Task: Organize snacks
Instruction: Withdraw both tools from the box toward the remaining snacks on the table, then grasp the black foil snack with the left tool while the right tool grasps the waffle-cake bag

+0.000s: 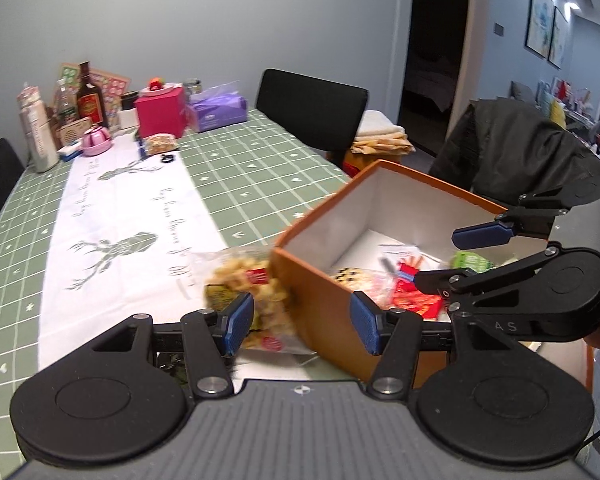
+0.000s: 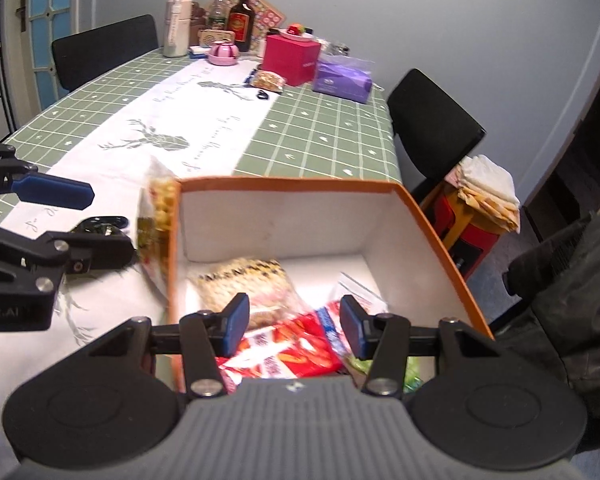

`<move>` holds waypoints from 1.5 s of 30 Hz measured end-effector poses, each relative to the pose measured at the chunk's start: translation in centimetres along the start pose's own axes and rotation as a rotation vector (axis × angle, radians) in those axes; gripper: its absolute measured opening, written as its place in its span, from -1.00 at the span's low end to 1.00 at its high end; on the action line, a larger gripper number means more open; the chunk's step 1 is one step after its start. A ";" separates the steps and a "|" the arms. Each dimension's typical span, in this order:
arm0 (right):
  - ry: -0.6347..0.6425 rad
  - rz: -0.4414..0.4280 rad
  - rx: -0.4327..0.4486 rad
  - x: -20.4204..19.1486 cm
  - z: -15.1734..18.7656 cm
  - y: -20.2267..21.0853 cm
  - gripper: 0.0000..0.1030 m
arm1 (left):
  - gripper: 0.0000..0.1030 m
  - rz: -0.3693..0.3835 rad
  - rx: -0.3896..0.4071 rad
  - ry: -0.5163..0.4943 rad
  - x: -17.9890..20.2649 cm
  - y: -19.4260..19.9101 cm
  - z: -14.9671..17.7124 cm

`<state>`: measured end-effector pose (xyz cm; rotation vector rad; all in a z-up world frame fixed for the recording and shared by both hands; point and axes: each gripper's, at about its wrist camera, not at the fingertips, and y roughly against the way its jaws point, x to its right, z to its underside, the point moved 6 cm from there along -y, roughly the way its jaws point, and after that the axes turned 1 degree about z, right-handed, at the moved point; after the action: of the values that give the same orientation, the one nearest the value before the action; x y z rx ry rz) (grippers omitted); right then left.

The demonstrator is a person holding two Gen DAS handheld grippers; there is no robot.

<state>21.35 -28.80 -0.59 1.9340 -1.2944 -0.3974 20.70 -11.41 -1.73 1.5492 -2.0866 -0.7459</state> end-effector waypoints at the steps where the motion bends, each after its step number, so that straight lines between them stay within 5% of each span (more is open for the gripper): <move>1: 0.006 -0.004 0.001 -0.4 -0.2 0.0 -0.05 | 0.28 -0.005 -0.001 0.004 -0.4 0.1 0.1; 19: 0.051 0.040 0.100 -5.5 -4.4 -0.6 -0.02 | 0.38 -0.094 -0.041 0.061 -6.4 0.5 2.5; 31: 0.083 -0.058 0.080 -9.1 -6.5 -4.6 -0.02 | 0.53 -0.130 -0.127 0.006 -8.6 -1.5 5.6; 38: 0.138 -0.032 0.057 -10.4 -6.8 -7.5 0.16 | 0.53 -0.108 -0.199 -0.053 -8.4 -3.6 7.6; 45: 0.138 -0.038 0.006 -10.3 -6.2 -9.2 0.11 | 0.53 -0.129 -0.224 -0.083 -8.4 -4.9 8.1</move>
<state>26.68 -15.27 -4.78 1.9573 -1.1730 -0.2737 21.53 -3.19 -11.33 1.5611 -1.8977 -1.0683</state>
